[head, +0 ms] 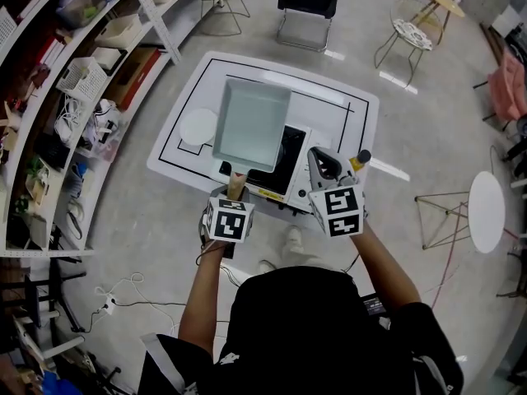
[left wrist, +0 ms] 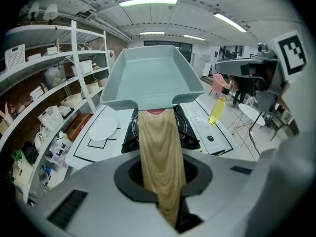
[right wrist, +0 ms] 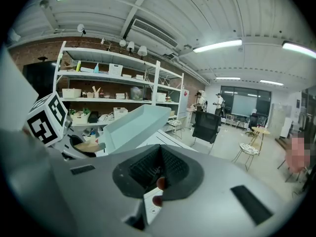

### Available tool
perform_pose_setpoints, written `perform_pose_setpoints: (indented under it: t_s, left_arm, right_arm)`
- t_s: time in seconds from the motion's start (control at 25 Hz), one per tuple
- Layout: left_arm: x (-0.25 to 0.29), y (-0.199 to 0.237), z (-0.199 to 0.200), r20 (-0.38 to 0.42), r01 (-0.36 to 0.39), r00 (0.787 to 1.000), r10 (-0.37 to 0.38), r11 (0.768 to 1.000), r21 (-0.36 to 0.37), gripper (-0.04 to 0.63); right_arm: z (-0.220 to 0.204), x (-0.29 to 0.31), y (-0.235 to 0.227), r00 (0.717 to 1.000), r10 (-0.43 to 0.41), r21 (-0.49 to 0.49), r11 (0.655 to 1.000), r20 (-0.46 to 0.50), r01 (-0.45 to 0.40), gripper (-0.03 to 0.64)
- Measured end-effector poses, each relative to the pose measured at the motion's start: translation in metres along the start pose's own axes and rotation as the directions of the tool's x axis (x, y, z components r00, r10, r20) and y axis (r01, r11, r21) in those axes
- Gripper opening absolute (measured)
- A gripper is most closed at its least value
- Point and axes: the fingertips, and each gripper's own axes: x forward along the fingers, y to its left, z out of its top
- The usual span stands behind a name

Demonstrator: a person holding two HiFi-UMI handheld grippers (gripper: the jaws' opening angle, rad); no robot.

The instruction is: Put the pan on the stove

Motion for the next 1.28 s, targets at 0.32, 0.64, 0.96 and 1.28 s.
perform_pose_setpoints:
  t_s: [0.32, 0.64, 0.96, 1.28]
  left_arm:
    - [0.015, -0.003, -0.016, -0.107, 0.027, 0.994, -0.028, 1.0, -0.009, 0.06]
    - [0.024, -0.008, -0.033, -0.191, 0.047, 0.981, -0.047, 0.999, -0.009, 0.061]
    - [0.03, -0.007, -0.044, -0.246, 0.054, 0.968, -0.056, 0.998, -0.015, 0.061]
    - [0.037, -0.01, -0.052, -0.295, 0.064, 0.953, -0.069, 0.998, -0.024, 0.061]
  right_arm:
    - [-0.007, 0.002, 0.002, 1.0, 0.003, -0.001, 1.0, -0.008, -0.003, 0.002]
    - [-0.01, 0.0, 0.002, 1.0, 0.008, -0.011, 1.0, -0.025, -0.009, 0.002]
    - [-0.013, 0.002, 0.001, 0.999, 0.007, -0.006, 1.0, -0.04, -0.008, 0.002]
    - [-0.018, 0.004, -0.001, 0.999, 0.006, -0.012, 1.0, -0.051, -0.007, 0.002]
